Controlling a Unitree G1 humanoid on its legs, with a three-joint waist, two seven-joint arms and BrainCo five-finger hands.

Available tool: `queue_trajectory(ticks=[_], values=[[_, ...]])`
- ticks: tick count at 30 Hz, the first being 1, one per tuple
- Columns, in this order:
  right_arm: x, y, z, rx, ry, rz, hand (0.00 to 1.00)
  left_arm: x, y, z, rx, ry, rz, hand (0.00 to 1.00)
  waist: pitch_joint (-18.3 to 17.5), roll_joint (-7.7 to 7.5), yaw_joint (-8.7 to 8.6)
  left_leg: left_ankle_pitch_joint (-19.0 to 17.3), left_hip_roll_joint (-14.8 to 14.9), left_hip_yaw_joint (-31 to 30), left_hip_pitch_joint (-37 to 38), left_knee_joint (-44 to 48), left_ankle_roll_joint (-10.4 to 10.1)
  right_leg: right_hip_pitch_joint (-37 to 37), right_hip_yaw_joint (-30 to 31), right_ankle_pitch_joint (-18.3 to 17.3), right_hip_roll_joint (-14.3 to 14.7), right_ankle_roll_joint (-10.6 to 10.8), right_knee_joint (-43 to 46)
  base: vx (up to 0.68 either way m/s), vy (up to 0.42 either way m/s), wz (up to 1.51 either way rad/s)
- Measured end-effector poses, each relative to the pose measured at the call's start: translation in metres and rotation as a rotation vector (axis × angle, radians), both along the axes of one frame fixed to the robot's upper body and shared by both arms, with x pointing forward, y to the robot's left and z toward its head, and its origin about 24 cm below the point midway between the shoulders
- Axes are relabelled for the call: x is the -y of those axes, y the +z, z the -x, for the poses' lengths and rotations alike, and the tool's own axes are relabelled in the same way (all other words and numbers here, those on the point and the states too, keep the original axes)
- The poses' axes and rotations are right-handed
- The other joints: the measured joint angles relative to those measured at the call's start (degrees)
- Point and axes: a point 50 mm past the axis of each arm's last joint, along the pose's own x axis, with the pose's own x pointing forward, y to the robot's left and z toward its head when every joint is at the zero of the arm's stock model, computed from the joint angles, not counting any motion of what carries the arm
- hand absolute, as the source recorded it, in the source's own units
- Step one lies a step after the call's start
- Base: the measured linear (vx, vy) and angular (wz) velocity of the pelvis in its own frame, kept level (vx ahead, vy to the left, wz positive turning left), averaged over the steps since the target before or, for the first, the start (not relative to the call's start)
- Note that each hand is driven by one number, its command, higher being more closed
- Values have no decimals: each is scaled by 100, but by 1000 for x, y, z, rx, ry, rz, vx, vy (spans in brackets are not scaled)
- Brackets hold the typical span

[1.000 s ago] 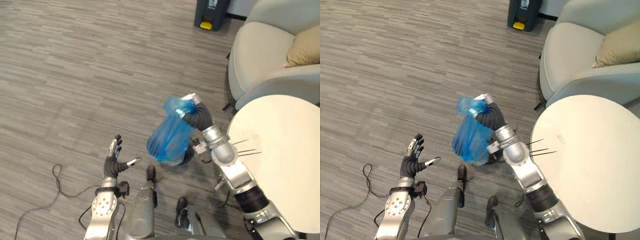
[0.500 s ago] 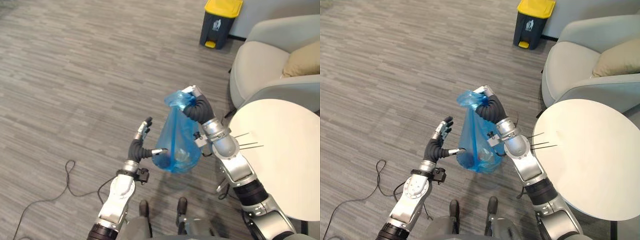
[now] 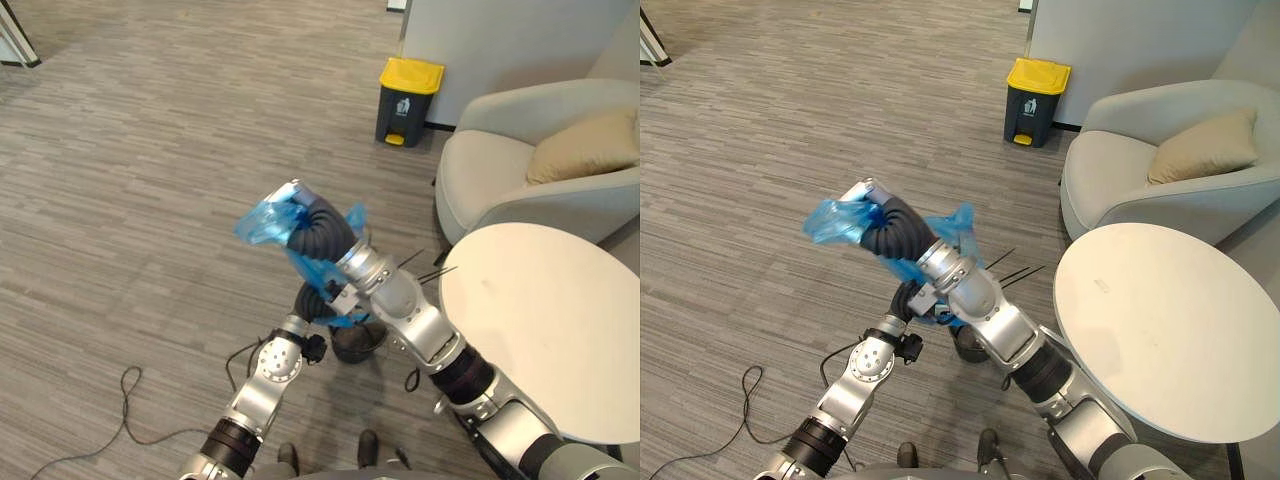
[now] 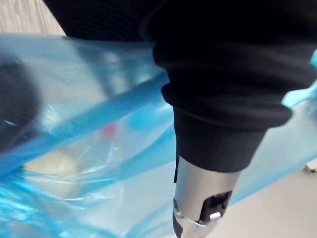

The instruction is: Gather rubbish on tea table into small bin, then transfer packed bag to large trash can.

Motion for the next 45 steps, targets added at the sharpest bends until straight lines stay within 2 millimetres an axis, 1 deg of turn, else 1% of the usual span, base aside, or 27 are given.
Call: queue_trajectory(ticks=[3, 7, 10, 11, 15, 16, 19, 20, 23, 24, 25, 26, 28, 29, 31, 32, 33, 34, 35, 36, 37, 38, 40, 41, 42, 43, 45], values=[[-6, -1, 3, -17, 25, 8, 100, 0, 3, -2, 28, 15, -27, 100, -77, -12, 14, 24, -1, -25, 32, -29, -6, 46, 6, 4, 20, 0, -37, 11, 8, 4], [-16, -1, 10, -2, 80, 31, 100, 0, 0, -2, 18, 29, -33, 100, -102, -28, -2, 19, 11, -72, -4, 15, -9, 113, 6, 65, 26, -29, -177, 5, 4, 4], [-20, -3, 14, -4, 98, 43, 100, 1, 1, -2, 18, 26, -28, 100, -102, -26, -5, 18, 28, -104, -28, 42, -10, 112, 1, 75, 50, -39, -198, 0, 0, 0], [-20, -3, 14, -4, 98, 43, 0, 2, 1, -2, 11, 21, -15, 100, -102, -26, -9, 18, 29, -113, -32, 48, -10, 112, 1, 75, 56, -39, -198, 0, 0, 0], [-19, -2, 13, 0, 97, 37, 0, 0, -1, -1, -15, 36, 28, 100, -102, -22, -56, 20, 11, -86, 1, 10, -8, 108, 36, 75, 60, -40, -186, -16, 18, -5], [-18, -2, 14, 1, 96, 29, 0, -2, -5, 1, -39, 55, 55, 100, -102, -23, -90, 22, 11, -54, 38, -31, -8, 107, 68, 73, 61, -36, -177, -12, 25, -11], [2, -6, 17, -27, 50, -47, 0, -17, -20, 10, -120, 147, 122, 100, -102, -24, -149, 23, 6, -7, 100, -82, -9, 108, 105, 37, 43, 15, -144, 7, 30, -8], [15, -12, 16, -45, 3, -66, 0, -26, -27, 15, -156, 193, 143, 100, -102, -23, -165, 23, -2, 3, 127, -109, -9, 106, 113, 19, 35, 41, -117, 19, 36, -7], [55, -38, 8, -78, -167, 20, 0, -55, -43, 27, -237, 330, 194, 100, -103, -24, -160, 21, -29, 60, 236, -190, -5, 141, 168, 2, 32, 65, -106, 17, 41, -8], [63, -43, 6, -83, -201, 41, 0, -60, -45, 29, -245, 352, 202, 100, -102, -24, -161, 19, -37, 60, 238, -189, -2, 144, 168, 1, 32, 66, -106, 0, 0, 0], [80, -52, 5, -77, -278, 93, 0, -69, -48, 32, -260, 390, 220, 100, -102, -24, -160, 14, -67, 64, 240, -189, 6, 144, 171, -1, 33, 68, -106, 0, 0, 0], [89, -56, 5, -78, -311, 118, 0, -73, -49, 34, -262, 409, 223, 100, -102, -24, -157, 11, -78, 64, 241, -189, 10, 146, 171, -1, 33, 69, -107, 0, 0, 0], [121, -71, 7, -77, -437, 211, 0, -89, -51, 42, -265, 474, 241, 100, -101, -21, -151, -5, -86, 64, 269, -189, 31, 178, 171, -3, 26, 72, -117, 0, 0, 0], [129, -75, 9, -86, -466, 232, 0, -94, -51, 44, -264, 494, 239, 100, -101, -22, -152, -9, -87, 64, 281, -189, 35, 190, 171, -6, 24, 76, -119, 0, 0, 0], [158, -92, 19, -133, -567, 299, 0, -106, -53, 51, -265, 543, 237, 100, -97, -15, -159, -19, -87, 61, 284, -188, 49, 196, 171, -14, -24, 88, -119, 0, 0, 0], [178, -107, 27, -199, -632, 343, 0, -115, -56, 58, -279, 581, 238, 100, -97, 13, -167, -36, -94, 56, 284, -171, 73, 207, 170, -22, -42, 99, -118, 0, 0, 0], [182, -111, 29, -217, -646, 353, 0, -117, -57, 59, -283, 590, 238, 100, -100, 19, -169, -39, -97, 56, 284, -167, 77, 209, 170, -22, -46, 100, -118, 0, 0, 0], [200, -131, 36, -314, -702, 399, 0, -124, -62, 67, -305, 613, 239, 100, -101, 44, -196, -47, -105, 52, 296, -149, 88, 230, 171, -24, -60, 103, -119, 0, 0, 0], [206, -140, 40, -358, -721, 416, 0, -127, -64, 71, -315, 617, 236, 100, -103, 50, -210, -49, -110, 47, 299, -136, 89, 240, 166, -25, -64, 104, -119, -16, 21, 6], [215, -154, 45, -433, -745, 440, 0, -132, -67, 76, -334, 624, 236, 100, -97, 58, -246, -59, -112, 21, 296, -97, 91, 269, 142, -26, -70, 105, -122, -18, 7, 11], [225, -175, 54, -536, -775, 469, 0, -137, -73, 83, -371, 622, 226, 100, -96, 71, -319, -101, -112, -10, 292, -22, 90, 314, 114, -43, -73, 128, -126, -36, 9, 10], [237, -196, 63, -648, -815, 492, 0, -141, -82, 91, -417, 619, 220, 100, -90, 107, -320, -138, -109, -11, 292, 42, 82, 341, 114, -60, -92, 150, -126, -40, 7, 6], [249, -218, 75, -771, -860, 518, 0, -145, -92, 103, -477, 618, 223, 100, -67, 161, -340, -169, -113, -23, 288, 63, 54, 352, 98, -84, -105, 173, -127, -39, 5, 4], [261, -237, 88, -882, -907, 540, 0, -148, -104, 113, -540, 619, 219, 100, -34, 212, -370, -230, -113, -43, 225, 163, 43, 349, 76, -102, -119, 174, -126, -59, 2, 9], [265, -243, 93, -920, -923, 545, 0, -149, -108, 118, -564, 620, 217, 100, -25, 227, -388, -266, -112, -67, 158, 246, 40, 336, 51, -119, -129, 151, -125, -91, -5, 21], [271, -253, 101, -988, -954, 551, 0, -150, -114, 126, -601, 618, 216, 100, -2, 258, -464, -375, -102, -163, -85, 465, 29, 288, -52, -142, -150, 138, -106, -88, -9, 36], [276, -265, 112, -1062, -1001, 549, 0, -150, -117, 129, -625, 599, 217, 100, 142, 316, -481, -533, -77, -338, -379, 905, 26, 279, -223, -150, -161, 140, -96, -64, -7, 47]])
